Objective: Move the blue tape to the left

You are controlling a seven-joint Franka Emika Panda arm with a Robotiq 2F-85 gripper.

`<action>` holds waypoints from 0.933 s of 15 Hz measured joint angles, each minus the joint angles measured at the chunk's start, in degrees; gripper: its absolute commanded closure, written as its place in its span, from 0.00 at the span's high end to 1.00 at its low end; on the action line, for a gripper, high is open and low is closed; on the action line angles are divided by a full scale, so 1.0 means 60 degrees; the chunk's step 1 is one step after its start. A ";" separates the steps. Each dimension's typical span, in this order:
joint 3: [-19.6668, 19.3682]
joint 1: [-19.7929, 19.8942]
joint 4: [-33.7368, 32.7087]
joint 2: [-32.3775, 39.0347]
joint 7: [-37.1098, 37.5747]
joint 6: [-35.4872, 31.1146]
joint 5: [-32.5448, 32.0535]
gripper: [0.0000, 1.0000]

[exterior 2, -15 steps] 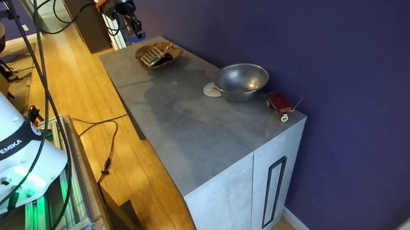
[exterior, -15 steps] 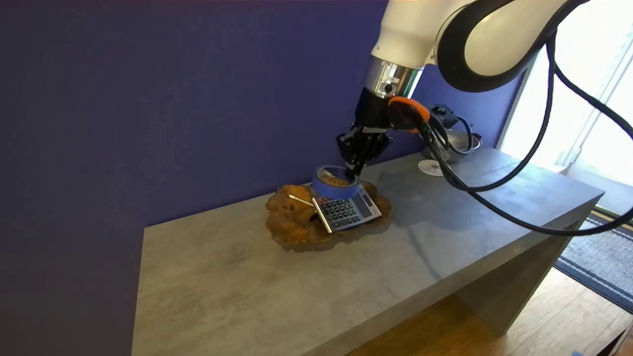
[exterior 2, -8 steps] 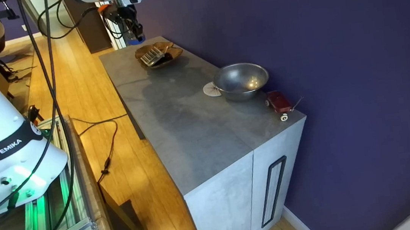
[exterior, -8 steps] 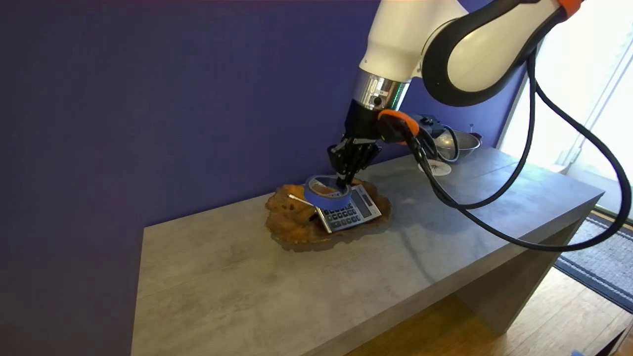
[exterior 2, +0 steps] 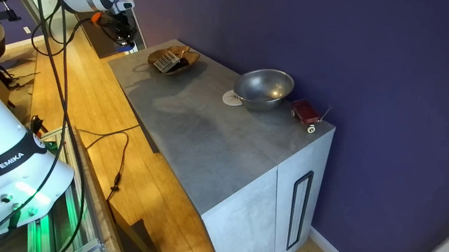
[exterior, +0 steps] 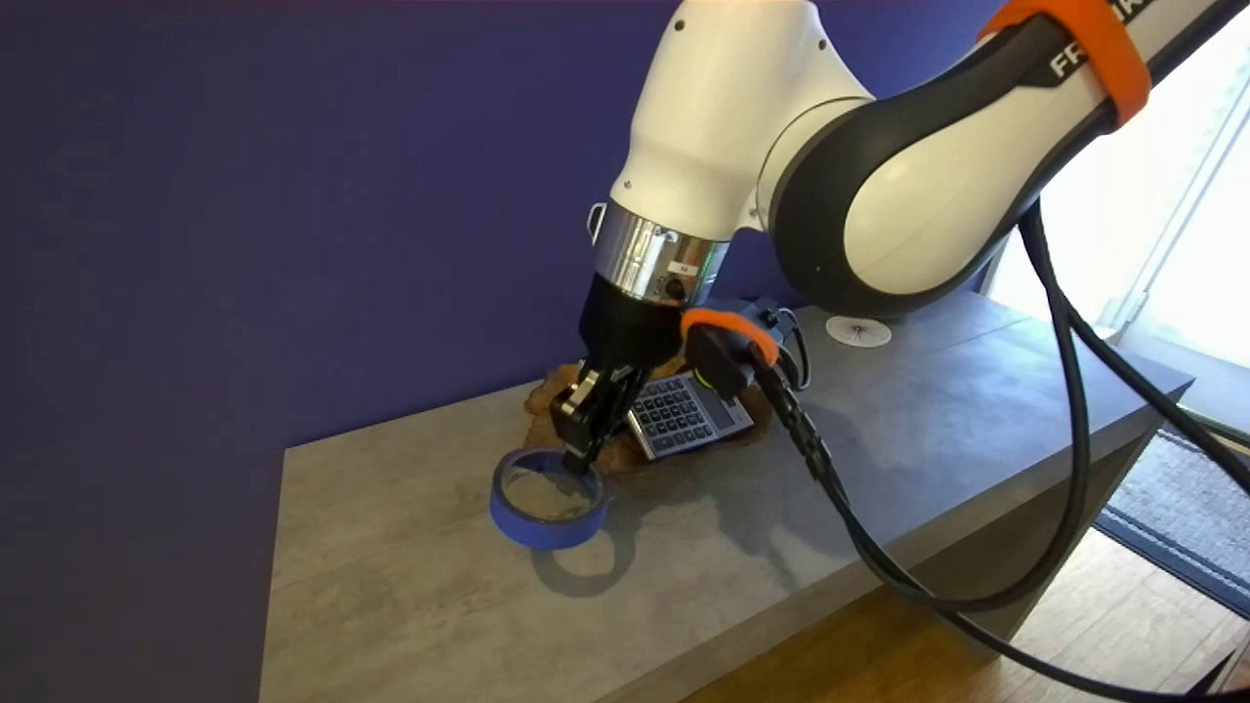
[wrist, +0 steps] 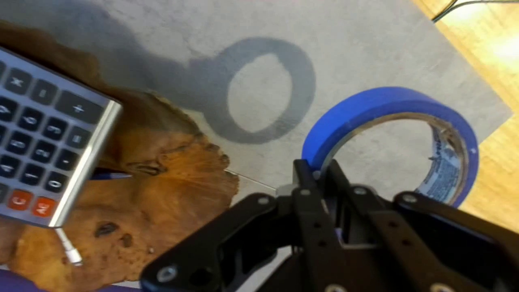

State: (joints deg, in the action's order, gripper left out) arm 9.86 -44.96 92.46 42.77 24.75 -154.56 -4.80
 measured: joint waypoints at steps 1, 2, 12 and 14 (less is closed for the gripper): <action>-0.0001 -0.0109 -0.0320 0.0255 -0.0254 0.0051 0.0001 0.03; -0.0001 -0.0170 -0.0637 0.0525 -0.0498 0.0147 0.0004 0.03; -0.0205 -0.0425 -0.3229 0.2607 -0.1712 0.1891 0.0005 0.58; -0.0236 -0.0431 -0.3552 0.2664 -0.1731 0.2135 0.0005 0.71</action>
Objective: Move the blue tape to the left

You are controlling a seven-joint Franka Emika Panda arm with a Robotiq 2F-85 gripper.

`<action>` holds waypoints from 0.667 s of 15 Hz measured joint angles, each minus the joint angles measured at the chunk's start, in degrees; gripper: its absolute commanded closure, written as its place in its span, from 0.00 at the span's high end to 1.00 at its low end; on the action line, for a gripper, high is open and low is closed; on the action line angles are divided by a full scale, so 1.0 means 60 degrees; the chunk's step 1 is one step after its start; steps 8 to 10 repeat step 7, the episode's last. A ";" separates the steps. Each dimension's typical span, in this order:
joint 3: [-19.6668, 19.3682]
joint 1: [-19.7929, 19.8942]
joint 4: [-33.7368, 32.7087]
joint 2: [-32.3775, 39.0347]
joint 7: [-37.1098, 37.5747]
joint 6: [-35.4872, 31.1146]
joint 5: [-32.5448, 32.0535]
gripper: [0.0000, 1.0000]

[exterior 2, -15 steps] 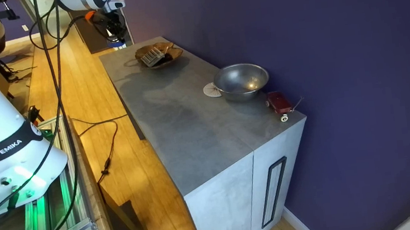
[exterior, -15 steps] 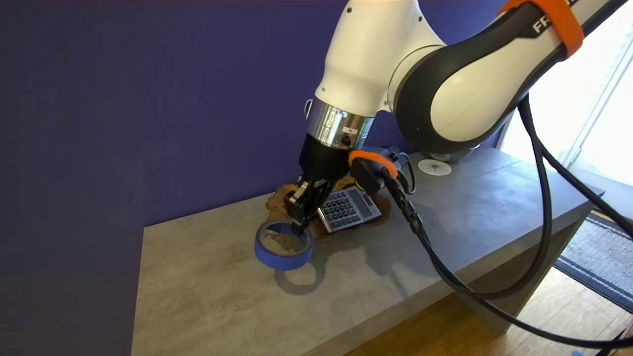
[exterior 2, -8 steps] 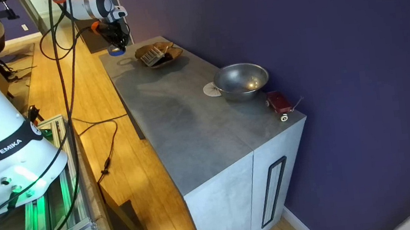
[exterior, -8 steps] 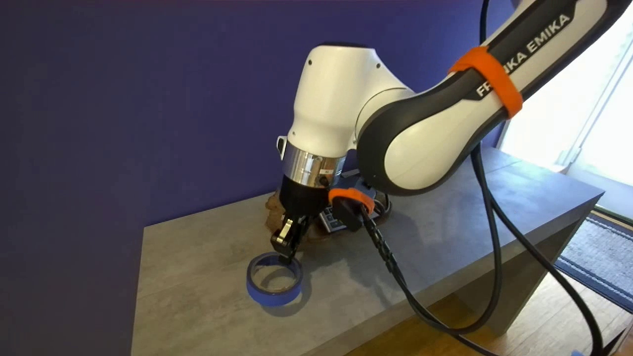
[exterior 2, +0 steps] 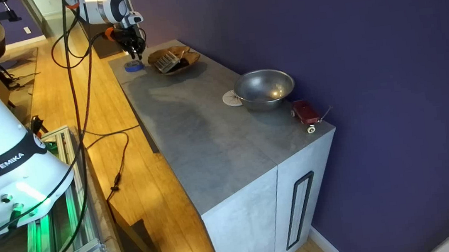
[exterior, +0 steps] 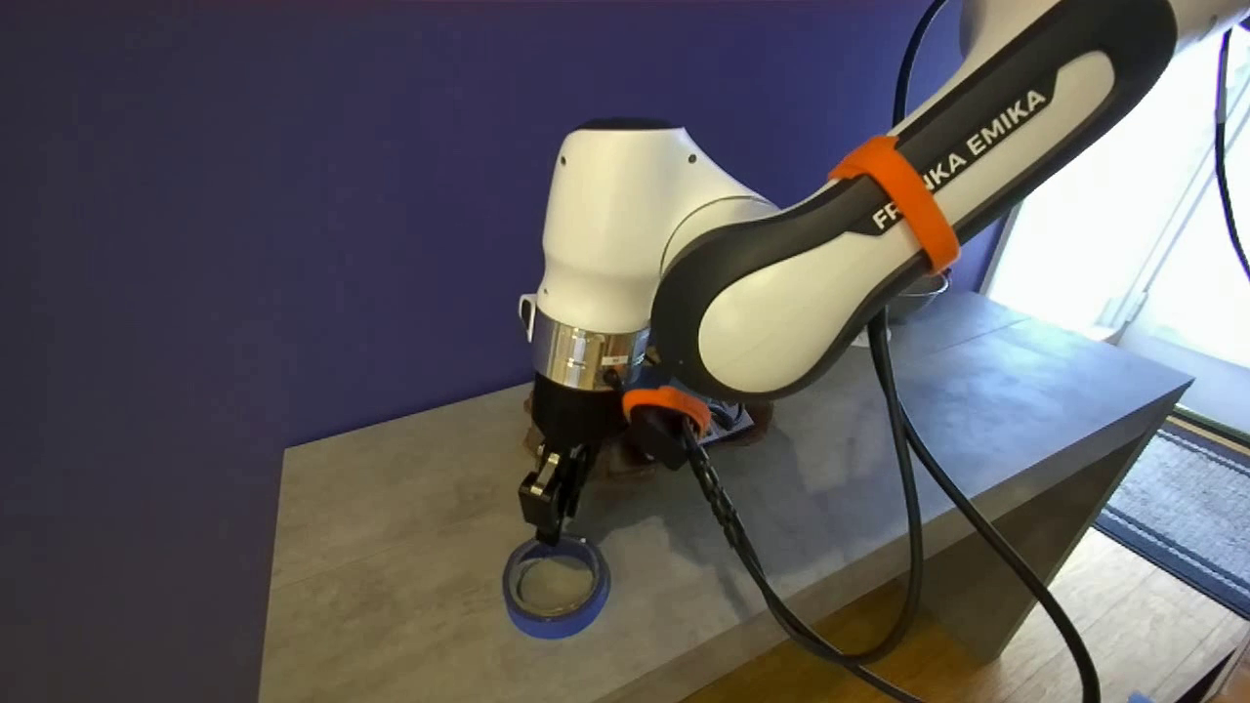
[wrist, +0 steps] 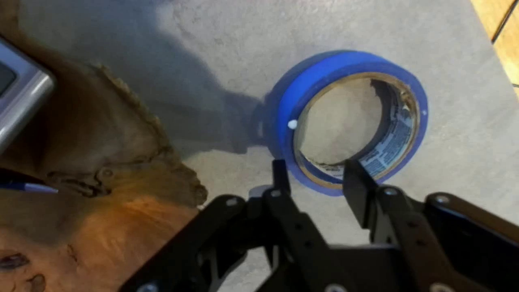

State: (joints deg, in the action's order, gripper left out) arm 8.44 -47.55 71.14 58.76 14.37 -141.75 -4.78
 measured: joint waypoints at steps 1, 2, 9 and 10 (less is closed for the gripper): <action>-0.0006 0.0029 -0.0100 -0.0036 -0.0006 0.0078 0.0000 0.79; 0.0061 0.0120 -0.0127 -0.0123 -0.0092 0.0097 0.0039 0.85; 0.1072 0.1282 0.0958 -0.1468 -0.1357 -0.1025 0.0291 0.95; 0.1072 0.1282 0.0958 -0.1468 -0.1357 -0.1025 0.0291 0.95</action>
